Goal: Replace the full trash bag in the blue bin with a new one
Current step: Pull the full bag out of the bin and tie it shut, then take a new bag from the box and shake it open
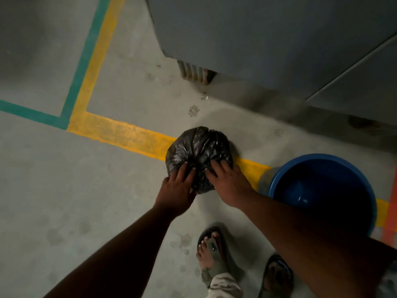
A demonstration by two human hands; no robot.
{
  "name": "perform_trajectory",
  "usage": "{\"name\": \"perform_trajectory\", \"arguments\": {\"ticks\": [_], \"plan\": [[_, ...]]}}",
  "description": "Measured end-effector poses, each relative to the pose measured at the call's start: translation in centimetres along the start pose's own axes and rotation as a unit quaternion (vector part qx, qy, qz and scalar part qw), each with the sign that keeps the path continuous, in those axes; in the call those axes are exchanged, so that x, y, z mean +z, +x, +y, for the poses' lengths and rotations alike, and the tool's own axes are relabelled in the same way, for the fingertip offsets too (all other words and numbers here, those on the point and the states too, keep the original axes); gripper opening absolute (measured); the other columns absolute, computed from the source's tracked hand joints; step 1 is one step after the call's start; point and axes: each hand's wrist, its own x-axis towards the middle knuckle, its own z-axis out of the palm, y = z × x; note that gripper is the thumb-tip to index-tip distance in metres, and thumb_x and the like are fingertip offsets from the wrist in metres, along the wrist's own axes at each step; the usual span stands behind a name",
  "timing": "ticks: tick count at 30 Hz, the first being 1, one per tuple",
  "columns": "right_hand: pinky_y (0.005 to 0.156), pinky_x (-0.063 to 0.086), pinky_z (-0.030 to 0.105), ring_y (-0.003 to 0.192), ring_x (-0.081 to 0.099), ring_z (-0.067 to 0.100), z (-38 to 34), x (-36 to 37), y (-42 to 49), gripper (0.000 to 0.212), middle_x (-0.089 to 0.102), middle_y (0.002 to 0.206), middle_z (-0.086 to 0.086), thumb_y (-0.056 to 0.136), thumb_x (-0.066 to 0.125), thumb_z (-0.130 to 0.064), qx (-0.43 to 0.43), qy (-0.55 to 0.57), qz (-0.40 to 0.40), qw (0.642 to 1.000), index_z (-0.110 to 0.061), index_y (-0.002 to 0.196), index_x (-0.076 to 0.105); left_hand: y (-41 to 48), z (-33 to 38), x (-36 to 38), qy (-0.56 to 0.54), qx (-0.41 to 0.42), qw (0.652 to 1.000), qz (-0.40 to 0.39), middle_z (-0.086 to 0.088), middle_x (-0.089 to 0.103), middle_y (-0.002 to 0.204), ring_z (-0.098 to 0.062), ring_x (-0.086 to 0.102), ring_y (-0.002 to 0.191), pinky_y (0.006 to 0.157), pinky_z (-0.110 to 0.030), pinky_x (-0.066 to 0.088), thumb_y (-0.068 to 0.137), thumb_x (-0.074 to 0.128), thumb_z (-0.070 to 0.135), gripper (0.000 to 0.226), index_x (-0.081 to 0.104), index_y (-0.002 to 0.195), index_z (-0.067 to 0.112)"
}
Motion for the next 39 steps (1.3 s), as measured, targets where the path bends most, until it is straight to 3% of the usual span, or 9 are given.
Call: {"name": "perform_trajectory", "arguments": {"ticks": [3,5,10,15,21,25,29,34,39], "plan": [[0.111,0.030,0.054,0.139,0.027,0.038,0.6,0.7,1.7,0.074,0.023,0.157,0.014,0.084,0.059,-0.026,0.039,0.005,-0.055,0.998,-0.019,0.150,0.027,1.8,-0.4,0.2,0.000,0.016,0.998,-0.063,-0.006,0.005,0.166,-0.031,0.022,0.147,0.109,-0.046,0.037,0.085,0.058,0.048,0.090,0.010,0.158,0.027],[0.112,0.029,0.054,0.142,0.022,0.036,0.9,0.2,2.2,0.079,0.017,0.160,0.011,0.083,0.062,-0.028,0.062,0.027,-0.078,0.995,-0.022,0.152,0.022,2.6,-0.3,-1.1,0.002,0.014,0.994,-0.107,-0.003,-0.005,0.167,-0.030,0.016,0.150,0.111,-0.046,0.035,0.087,0.059,0.043,0.092,0.003,0.158,0.028],[0.111,0.030,0.049,0.144,0.022,0.035,0.3,-4.1,-2.1,0.070,0.019,0.160,0.011,0.085,0.057,-0.020,0.096,0.104,-0.035,0.989,-0.019,0.149,0.030,-0.3,2.6,-6.4,-0.047,-0.017,0.994,-0.098,-0.009,-0.003,0.167,-0.032,0.015,0.150,0.106,-0.046,0.041,0.089,0.051,0.027,0.084,0.004,0.158,0.028],[0.100,0.042,0.047,0.132,0.039,0.034,0.5,-10.1,-11.5,0.050,0.041,0.144,0.010,0.078,0.055,-0.014,0.145,0.178,0.033,0.973,-0.018,0.128,0.051,-5.4,8.1,-11.4,-0.051,-0.011,0.995,-0.090,-0.009,0.007,0.166,-0.035,0.036,0.142,0.095,-0.044,0.050,0.091,0.051,0.038,0.082,0.006,0.158,0.026],[0.098,0.048,0.047,0.129,0.045,0.031,3.3,-14.0,-25.3,0.044,0.048,0.137,0.004,0.075,0.055,-0.021,0.260,0.221,0.054,0.938,-0.021,0.119,0.055,-10.5,20.0,-18.0,-0.073,0.045,0.990,-0.109,-0.005,0.011,0.165,-0.023,0.025,0.148,0.107,-0.035,0.043,0.094,0.044,0.045,0.074,0.010,0.157,0.026],[0.076,0.058,0.037,0.108,0.064,0.026,6.6,-16.8,-33.8,0.044,0.062,0.121,0.001,0.063,0.062,-0.025,0.346,0.231,0.123,0.901,-0.024,0.107,0.067,-12.2,28.3,-23.5,-0.077,0.109,0.986,-0.104,-0.005,0.012,0.165,-0.022,0.030,0.146,0.107,-0.031,0.042,0.094,0.044,0.045,0.073,0.009,0.157,0.030],[0.064,0.059,0.038,0.094,0.066,0.028,10.7,-21.3,-42.3,0.039,0.066,0.109,0.003,0.063,0.055,-0.024,0.417,0.246,0.197,0.853,-0.022,0.099,0.068,-12.5,37.9,-29.5,-0.057,0.151,0.984,-0.069,-0.006,0.018,0.163,-0.025,0.032,0.145,0.112,-0.034,0.036,0.096,0.042,0.040,0.070,0.013,0.157,0.023],[0.075,0.058,0.041,0.101,0.063,0.034,16.6,-26.2,-54.8,0.043,0.064,0.117,0.012,0.059,0.064,-0.018,0.490,0.265,0.230,0.798,-0.016,0.102,0.068,-14.1,51.5,-35.7,-0.030,0.217,0.975,-0.046,-0.008,0.020,0.163,-0.028,0.030,0.145,0.110,-0.037,0.035,0.096,0.049,0.035,0.069,0.019,0.156,0.021],[0.074,0.056,0.043,0.110,0.056,0.037,21.9,-30.2,-68.3,0.045,0.058,0.125,0.014,0.065,0.062,-0.016,0.552,0.249,0.278,0.745,-0.013,0.110,0.063,-17.5,66.4,-39.5,0.013,0.295,0.955,-0.008,-0.015,0.029,0.158,-0.032,0.035,0.142,0.111,-0.039,0.035,0.095,0.050,0.038,0.070,0.024,0.155,0.012]]}}
